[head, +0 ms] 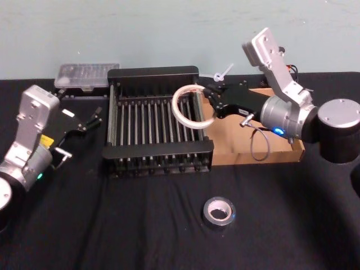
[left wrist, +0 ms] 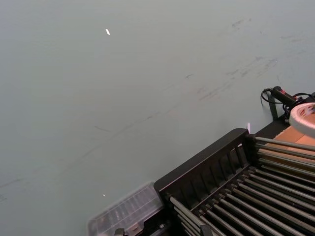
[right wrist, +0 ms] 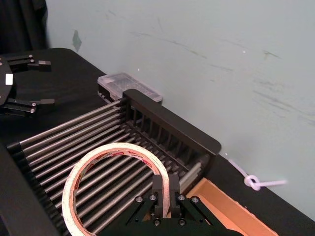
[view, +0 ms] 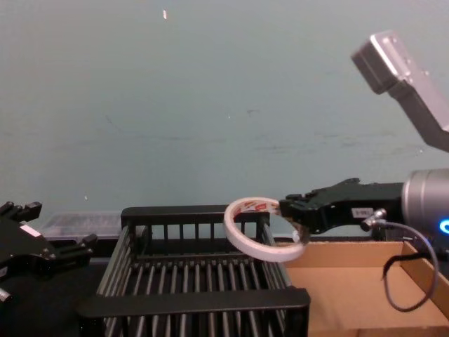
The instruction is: Pick up the white tape and place it into the black box , Pick up the silver tape and place it into the brown box.
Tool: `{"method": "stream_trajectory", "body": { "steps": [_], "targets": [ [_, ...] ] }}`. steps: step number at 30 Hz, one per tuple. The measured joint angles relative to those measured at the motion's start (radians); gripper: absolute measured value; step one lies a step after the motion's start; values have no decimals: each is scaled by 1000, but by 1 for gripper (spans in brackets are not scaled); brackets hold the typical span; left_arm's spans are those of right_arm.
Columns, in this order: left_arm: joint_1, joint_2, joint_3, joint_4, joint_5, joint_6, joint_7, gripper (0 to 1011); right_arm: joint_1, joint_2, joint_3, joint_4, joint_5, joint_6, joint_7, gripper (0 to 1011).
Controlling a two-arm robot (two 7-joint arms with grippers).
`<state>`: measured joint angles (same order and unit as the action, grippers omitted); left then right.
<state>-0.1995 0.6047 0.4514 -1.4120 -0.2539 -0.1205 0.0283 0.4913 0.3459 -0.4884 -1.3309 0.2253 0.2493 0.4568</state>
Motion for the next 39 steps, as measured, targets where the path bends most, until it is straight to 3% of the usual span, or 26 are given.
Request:
{"method": "stream_trajectory", "body": {
  "steps": [14,30,33,39],
  "targets": [
    [0,0,0,0,0,0,0,1001,75,-87,-49,125,-38,-33,3,81],
    [0,0,0,0,0,0,0,1001,72,-80,-47,117,-35,-31,4,82],
    [0,0,0,0,0,0,0,1001,71,-80,-47,116,-34,-31,5,120],
    [0,0,0,0,0,0,0,1001,71,-79,-46,115,-33,-30,5,305]
  ]
}}
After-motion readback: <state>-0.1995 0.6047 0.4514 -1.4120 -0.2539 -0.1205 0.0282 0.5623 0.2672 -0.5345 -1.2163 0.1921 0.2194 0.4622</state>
